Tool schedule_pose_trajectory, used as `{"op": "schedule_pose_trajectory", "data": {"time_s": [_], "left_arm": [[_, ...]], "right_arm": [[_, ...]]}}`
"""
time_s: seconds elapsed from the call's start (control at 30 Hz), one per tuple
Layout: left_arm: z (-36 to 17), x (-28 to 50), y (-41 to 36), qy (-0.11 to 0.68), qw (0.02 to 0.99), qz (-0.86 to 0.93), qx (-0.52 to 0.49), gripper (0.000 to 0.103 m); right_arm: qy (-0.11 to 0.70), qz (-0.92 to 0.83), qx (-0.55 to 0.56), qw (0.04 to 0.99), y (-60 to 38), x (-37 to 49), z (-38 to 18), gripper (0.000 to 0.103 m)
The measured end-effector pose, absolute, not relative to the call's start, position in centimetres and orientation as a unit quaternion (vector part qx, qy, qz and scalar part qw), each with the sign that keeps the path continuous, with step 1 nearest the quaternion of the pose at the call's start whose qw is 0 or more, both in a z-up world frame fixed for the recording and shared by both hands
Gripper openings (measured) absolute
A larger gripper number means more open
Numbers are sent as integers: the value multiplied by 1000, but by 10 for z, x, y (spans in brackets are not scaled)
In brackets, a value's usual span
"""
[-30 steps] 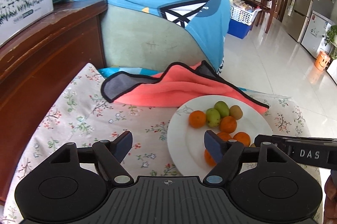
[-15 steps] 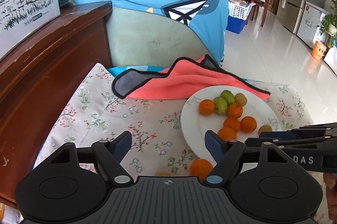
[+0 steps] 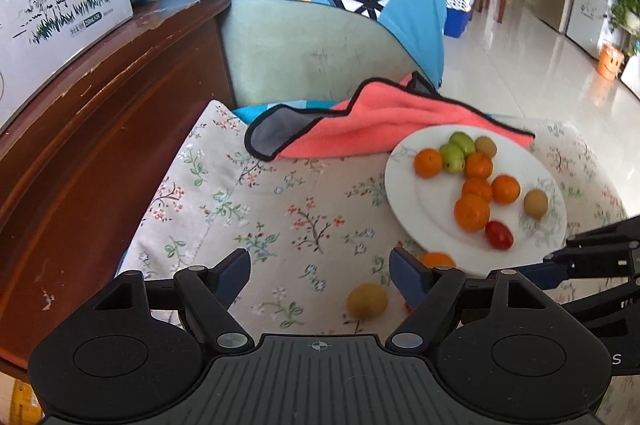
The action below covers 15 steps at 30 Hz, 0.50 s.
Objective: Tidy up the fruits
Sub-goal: 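Move both open tools back toward the fruit pile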
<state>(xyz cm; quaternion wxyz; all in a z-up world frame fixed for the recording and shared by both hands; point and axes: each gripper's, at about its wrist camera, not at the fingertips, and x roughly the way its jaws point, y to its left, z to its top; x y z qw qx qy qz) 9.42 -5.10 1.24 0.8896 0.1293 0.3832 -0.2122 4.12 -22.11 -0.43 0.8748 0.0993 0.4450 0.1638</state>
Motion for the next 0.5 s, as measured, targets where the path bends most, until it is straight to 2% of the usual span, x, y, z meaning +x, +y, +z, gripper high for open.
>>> {"op": "schedule_pose_trajectory", "data": {"time_s": [0.4,0.5], "left_arm": [[-4,87,-33,389,872,-214,204,78],[-6,88,-26,394,872,-211,199,78]], "right_arm": [[454,214,56,863,-187,41,-16,35],[451,209,46,867,-182,43,-19,44]]}}
